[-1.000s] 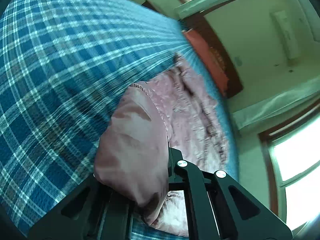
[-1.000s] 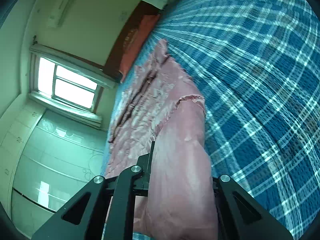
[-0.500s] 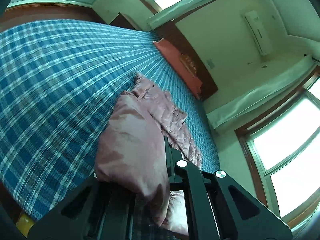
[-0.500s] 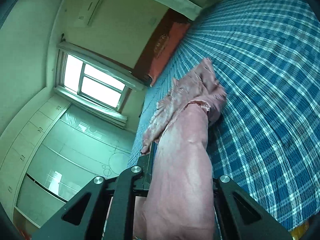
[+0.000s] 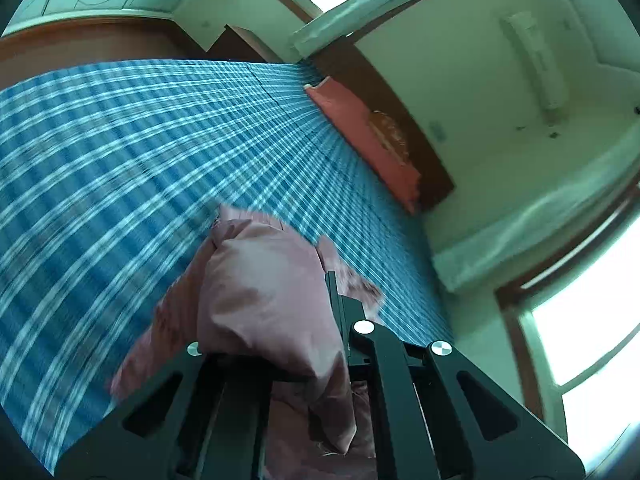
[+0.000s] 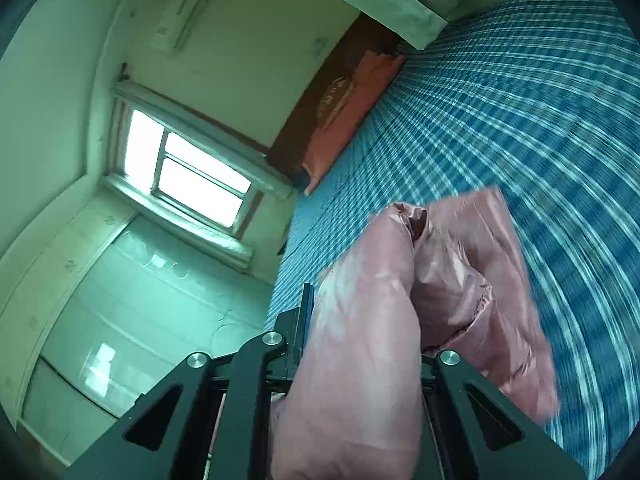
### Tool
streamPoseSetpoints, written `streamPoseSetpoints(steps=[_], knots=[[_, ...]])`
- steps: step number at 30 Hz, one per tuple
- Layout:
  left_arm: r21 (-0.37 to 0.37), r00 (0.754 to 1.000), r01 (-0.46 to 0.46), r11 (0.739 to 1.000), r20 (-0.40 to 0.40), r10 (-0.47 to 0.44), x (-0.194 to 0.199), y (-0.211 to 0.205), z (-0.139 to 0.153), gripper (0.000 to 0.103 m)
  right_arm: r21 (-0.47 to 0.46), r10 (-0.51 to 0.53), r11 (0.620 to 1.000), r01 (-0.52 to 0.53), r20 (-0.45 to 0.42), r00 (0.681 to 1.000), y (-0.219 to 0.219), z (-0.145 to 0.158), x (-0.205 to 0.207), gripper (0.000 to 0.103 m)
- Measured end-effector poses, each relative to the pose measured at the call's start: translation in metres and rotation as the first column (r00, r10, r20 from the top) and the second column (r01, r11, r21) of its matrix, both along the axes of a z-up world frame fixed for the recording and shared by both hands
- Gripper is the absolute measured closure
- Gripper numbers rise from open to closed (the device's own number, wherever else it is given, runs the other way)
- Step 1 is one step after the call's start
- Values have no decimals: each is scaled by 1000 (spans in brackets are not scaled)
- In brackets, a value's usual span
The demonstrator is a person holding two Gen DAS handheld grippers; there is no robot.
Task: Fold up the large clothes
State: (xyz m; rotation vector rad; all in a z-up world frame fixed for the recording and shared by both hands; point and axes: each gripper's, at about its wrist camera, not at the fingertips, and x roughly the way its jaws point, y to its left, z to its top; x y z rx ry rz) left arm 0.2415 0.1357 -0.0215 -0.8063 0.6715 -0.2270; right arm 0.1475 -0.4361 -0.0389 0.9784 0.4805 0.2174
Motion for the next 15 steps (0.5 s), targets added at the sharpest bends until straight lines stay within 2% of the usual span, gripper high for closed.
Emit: streamPoseSetpoints(steps=[5,8,11,15], knots=[[147,1000,-9,989,-3,10,86,-30,-6,99,4,-21,1000,21,-97,995,-19,-26,93,94],[265,1000,-3,964,-26,10,135,-53,-25,99,-17,-25,1000,22,-159,987,-25,-46,132,94],[303,997,5,953,-72,18,166,-61,-50,99,-20,-30,999,25,-236,971,-30,-77,168,93],[346,992,18,938,-123,26,200,-69,-85,98,3,-28,1000,29,-278,960,-34,-104,193,91]])
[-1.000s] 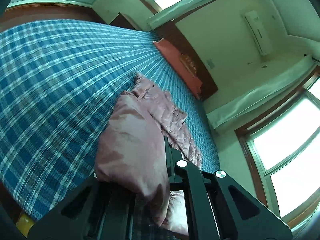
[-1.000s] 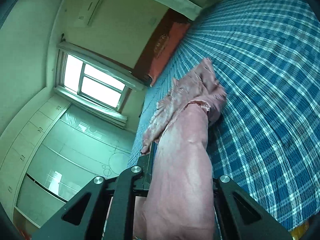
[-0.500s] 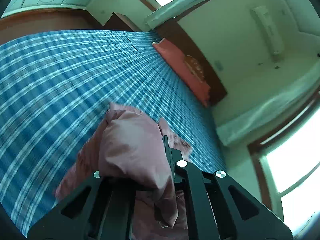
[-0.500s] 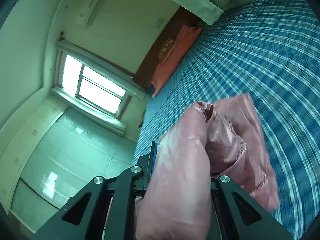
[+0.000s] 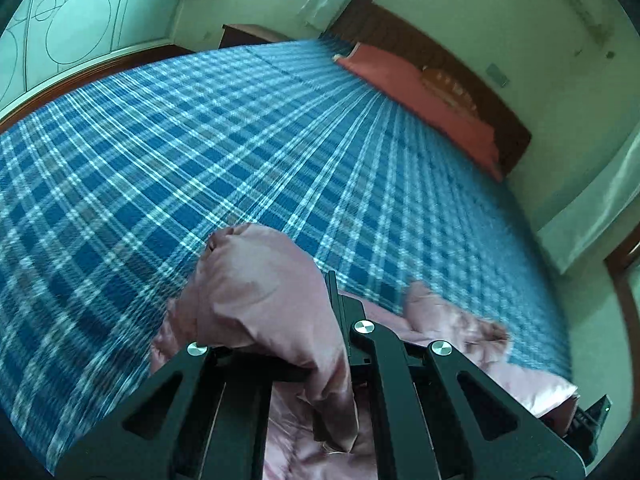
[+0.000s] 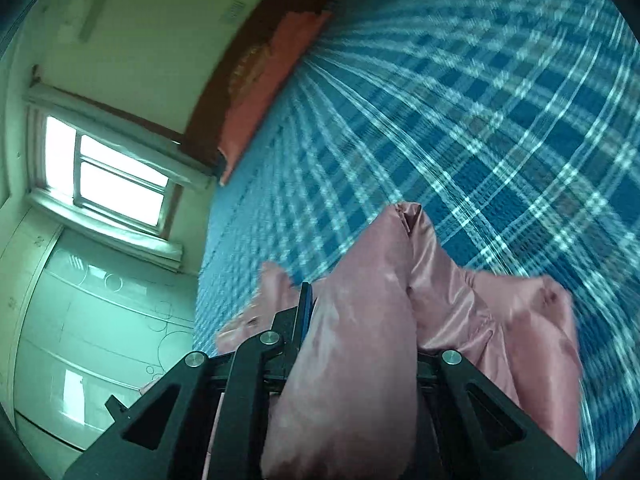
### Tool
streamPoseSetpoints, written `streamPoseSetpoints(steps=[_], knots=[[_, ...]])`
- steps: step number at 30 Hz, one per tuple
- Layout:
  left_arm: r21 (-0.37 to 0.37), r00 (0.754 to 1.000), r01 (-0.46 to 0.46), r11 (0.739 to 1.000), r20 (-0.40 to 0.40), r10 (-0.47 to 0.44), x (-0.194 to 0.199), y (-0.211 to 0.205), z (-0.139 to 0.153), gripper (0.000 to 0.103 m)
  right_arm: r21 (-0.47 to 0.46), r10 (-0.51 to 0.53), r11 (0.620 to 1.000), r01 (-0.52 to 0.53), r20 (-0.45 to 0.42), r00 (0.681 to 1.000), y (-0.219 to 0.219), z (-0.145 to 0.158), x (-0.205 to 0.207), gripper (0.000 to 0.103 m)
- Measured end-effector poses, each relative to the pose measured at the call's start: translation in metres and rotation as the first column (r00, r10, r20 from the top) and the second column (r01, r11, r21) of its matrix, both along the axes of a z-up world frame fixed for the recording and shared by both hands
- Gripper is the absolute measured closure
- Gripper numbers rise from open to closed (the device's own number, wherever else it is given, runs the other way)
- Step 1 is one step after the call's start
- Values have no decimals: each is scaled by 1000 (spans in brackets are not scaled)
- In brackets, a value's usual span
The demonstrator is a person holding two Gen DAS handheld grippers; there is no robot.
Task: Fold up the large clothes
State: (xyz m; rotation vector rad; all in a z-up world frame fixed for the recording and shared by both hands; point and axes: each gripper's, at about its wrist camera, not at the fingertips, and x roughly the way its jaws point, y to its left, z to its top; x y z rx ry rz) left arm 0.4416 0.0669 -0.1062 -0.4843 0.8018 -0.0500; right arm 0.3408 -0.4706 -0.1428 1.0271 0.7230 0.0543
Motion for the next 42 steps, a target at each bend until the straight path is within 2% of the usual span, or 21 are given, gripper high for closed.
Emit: streamPoseSetpoints(steps=[3,6,7,8,9,10,11,12,13,19,22,27,32,34,35,38,40,42], knots=[[37,1000,11,999,-5,-11,14,-5,-13,96,-12,5,1000,-5,3,1000,1,-4,8,87],[20,1000,19,1000,-19,-19,22,-6,-16,93,-25,15,1000,-15,18,1000,3,2,9,77],[5,1000,21,1000,-23,-21,23,-5,-15,90,-30,17,999,-16,28,999,2,5,9,68],[-11,999,25,1000,-22,-25,21,-5,-12,86,-42,8,999,-7,39,999,2,9,5,55],[-30,999,31,999,-22,-32,21,-3,-9,84,-57,-6,998,9,52,999,2,14,0,49],[-51,999,39,998,-18,-40,19,-1,-4,73,-67,-14,998,18,59,998,2,19,-3,42],[-59,999,41,997,-13,-42,18,-1,-1,46,-79,-16,997,21,65,998,3,24,-8,41],[-63,999,35,997,4,-35,13,1,6,34,-80,-10,997,15,67,998,4,27,-10,41],[-61,999,19,998,34,-17,7,3,14,26,-80,-7,997,12,67,998,6,29,-12,41],[-12,993,52,999,106,-51,-26,6,38,26,-144,5,990,12,116,993,24,52,-35,41],[35,990,99,994,94,-102,-33,-3,33,26,-197,31,980,-5,127,991,41,59,-39,41],[92,989,124,988,73,-130,-23,-19,20,26,-288,110,954,-87,65,992,76,54,-8,41],[125,992,114,986,30,-119,3,-36,7,26,-458,212,865,-204,-33,977,125,50,43,41],[182,993,114,977,12,-119,13,-45,2,26,-510,234,829,-231,-60,970,141,50,56,41],[206,992,119,971,5,-122,17,-50,-1,26,-545,248,799,-255,-87,965,152,47,66,41],[304,991,137,943,-50,-128,31,-64,-15,26,-603,249,739,-301,-172,953,168,29,83,41],[328,984,167,930,-113,-136,41,-69,-32,25,-584,258,735,-345,-229,939,172,14,90,41],[334,980,175,926,-146,-132,49,-70,-42,24,-584,259,733,-349,-235,937,174,15,91,41]])
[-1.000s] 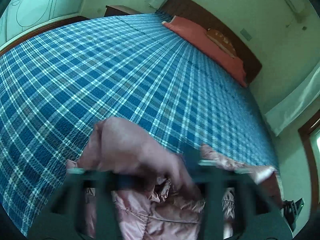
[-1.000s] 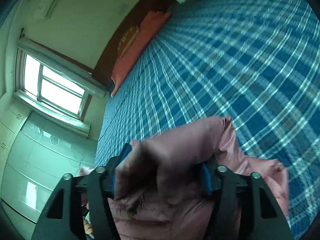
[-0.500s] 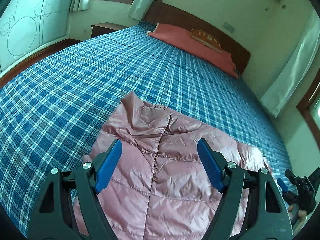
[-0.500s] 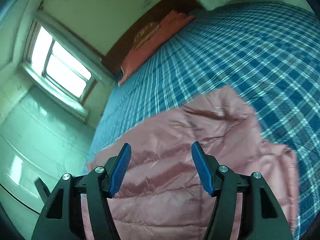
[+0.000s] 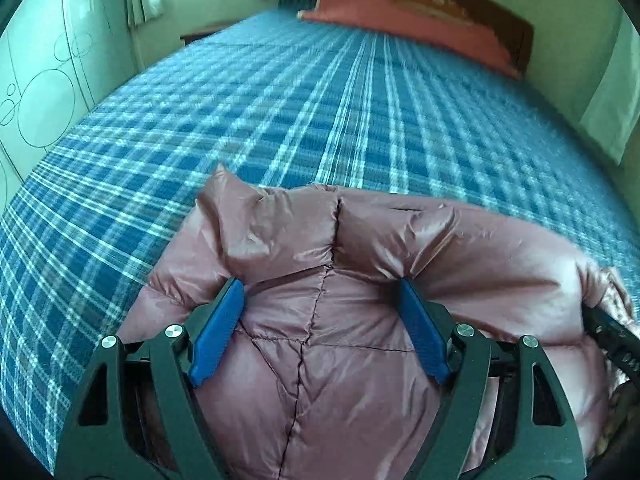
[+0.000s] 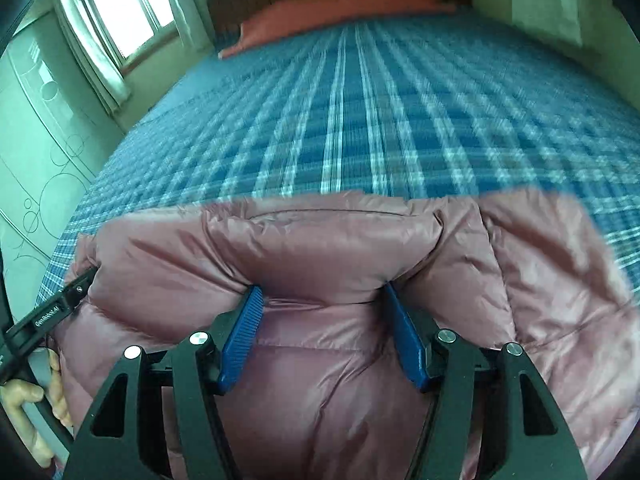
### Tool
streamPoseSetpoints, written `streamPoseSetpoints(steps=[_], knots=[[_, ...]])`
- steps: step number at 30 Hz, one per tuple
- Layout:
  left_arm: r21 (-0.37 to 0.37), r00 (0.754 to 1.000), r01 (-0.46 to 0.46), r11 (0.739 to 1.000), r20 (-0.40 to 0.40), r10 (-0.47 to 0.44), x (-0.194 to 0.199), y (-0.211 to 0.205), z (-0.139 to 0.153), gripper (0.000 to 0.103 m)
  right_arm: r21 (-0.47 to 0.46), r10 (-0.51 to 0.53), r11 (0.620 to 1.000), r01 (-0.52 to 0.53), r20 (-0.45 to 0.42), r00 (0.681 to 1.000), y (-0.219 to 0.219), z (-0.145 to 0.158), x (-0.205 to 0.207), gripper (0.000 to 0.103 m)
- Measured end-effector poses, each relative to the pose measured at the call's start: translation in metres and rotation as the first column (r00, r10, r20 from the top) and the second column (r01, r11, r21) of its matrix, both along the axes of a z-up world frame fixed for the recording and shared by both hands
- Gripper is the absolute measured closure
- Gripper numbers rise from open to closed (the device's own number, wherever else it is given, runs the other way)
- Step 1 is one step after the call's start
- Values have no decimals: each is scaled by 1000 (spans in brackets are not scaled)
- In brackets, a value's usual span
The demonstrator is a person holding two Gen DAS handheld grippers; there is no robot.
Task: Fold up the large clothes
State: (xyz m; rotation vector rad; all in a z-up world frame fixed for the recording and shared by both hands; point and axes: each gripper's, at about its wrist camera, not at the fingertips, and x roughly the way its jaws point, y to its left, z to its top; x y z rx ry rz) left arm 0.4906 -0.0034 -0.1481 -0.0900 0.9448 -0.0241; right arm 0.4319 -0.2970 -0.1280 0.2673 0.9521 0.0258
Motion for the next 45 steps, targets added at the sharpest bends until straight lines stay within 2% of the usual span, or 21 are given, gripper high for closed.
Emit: streamPoseSetpoints(steps=[3,5,7,9,11,13,16,20,24,26,31,34,37,39,45], knots=[[-17,1000,-2,1000,7,2,-1,4,8,25,3,-1,1000,1,16,1000,-9,13,-3,41],[-47,999,-3,999,36,4,-6,11,14,25,5,-57,998,57,42,997,-30,21,-7,41],[-38,999,-19,999,49,21,-6,18,14,25,-38,-110,993,111,35,993,-46,18,-6,41],[-30,999,-48,998,11,48,1,26,5,25,-77,-167,983,166,-9,986,-62,4,-5,41],[-59,997,-65,996,-31,64,9,33,-9,24,-4,-172,985,172,-44,984,-76,-10,-2,39],[-39,998,-52,998,-39,51,12,31,-17,23,3,-168,986,169,-43,985,-80,-12,-3,38],[-8,998,-46,999,-37,46,10,27,-13,23,-30,-158,987,157,-42,986,-79,-2,-6,38],[-59,998,-56,997,-36,54,-7,42,5,23,2,-202,979,202,-13,979,-96,22,-29,38],[-54,995,-100,994,-15,99,-40,73,23,23,-9,-224,975,224,-15,975,-119,33,-56,38],[-69,991,-130,989,-13,130,-64,95,27,23,-19,-238,971,238,-12,971,-131,38,-89,38],[-102,978,-209,973,-45,206,-121,141,20,22,41,-277,960,277,-19,961,-153,37,-156,38],[-104,961,-270,957,-86,262,-154,167,7,22,86,-296,951,297,-24,955,-160,34,-196,38],[-149,941,-336,930,-97,324,-193,189,0,23,139,-322,937,321,-19,947,-167,30,-238,38],[-205,934,-357,911,-97,344,-223,197,-1,23,178,-338,925,335,-16,941,-165,25,-259,38],[-342,930,-365,866,-93,355,-285,191,-6,23,286,-348,895,342,-31,937,-142,4,-301,38]])
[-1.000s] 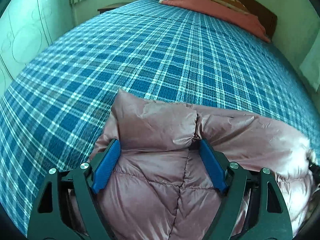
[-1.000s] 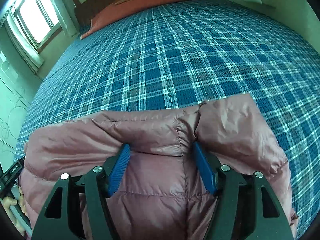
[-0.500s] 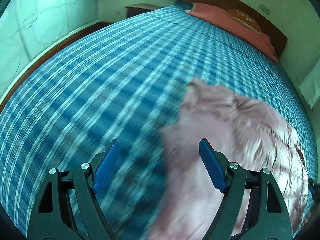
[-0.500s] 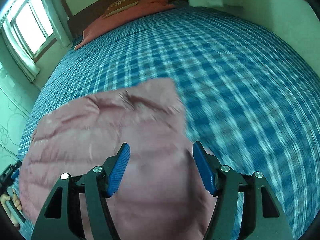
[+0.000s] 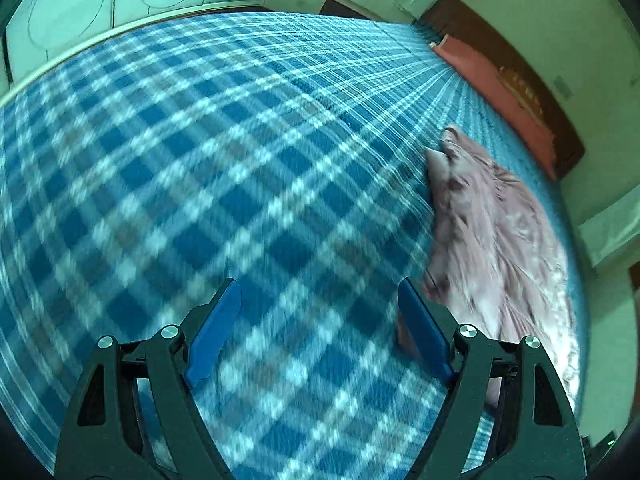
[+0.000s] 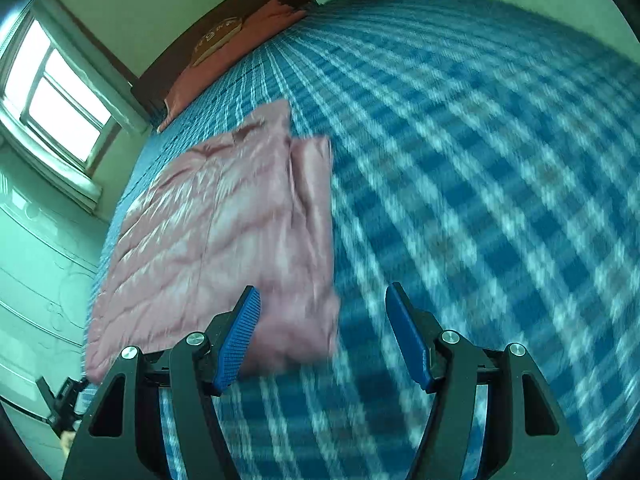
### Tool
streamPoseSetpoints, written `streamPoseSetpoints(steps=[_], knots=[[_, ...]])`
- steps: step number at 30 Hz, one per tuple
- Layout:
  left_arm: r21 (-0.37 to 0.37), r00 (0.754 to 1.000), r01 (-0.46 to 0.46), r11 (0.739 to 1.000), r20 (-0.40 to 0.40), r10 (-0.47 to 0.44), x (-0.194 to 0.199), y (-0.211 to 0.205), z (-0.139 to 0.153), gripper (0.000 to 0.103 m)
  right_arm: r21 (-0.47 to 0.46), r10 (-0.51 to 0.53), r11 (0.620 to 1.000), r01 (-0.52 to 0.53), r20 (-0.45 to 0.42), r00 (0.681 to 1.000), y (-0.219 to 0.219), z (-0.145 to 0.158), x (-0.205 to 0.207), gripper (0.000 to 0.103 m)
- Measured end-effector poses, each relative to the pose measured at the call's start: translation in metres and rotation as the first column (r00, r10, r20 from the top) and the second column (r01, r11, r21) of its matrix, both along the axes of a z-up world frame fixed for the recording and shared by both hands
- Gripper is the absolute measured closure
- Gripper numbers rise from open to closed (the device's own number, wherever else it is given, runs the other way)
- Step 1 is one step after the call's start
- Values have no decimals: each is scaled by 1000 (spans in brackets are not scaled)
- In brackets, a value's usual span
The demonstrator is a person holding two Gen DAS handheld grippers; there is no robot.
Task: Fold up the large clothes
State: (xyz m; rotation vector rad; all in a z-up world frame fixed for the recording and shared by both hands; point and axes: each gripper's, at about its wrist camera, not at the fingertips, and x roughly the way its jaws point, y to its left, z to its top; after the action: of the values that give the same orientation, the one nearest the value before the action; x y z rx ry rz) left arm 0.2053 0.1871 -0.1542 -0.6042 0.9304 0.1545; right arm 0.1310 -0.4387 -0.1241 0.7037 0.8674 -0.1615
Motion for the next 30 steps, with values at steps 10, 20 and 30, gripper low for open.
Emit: streamPoseSetpoints(steps=[10,20,30], knots=[[-177,998,-26,984,52,35,-13,-35,-11,23,216,-36,976,16,89,995,35,-25,8,38],[-192,994,-41,981,89,59,29,-58,-11,26,267,-203,951,157,157,966,25,-35,41,35],[-203,993,-9,979,114,33,39,-70,-9,86,299,-199,945,133,203,959,19,-31,57,81]])
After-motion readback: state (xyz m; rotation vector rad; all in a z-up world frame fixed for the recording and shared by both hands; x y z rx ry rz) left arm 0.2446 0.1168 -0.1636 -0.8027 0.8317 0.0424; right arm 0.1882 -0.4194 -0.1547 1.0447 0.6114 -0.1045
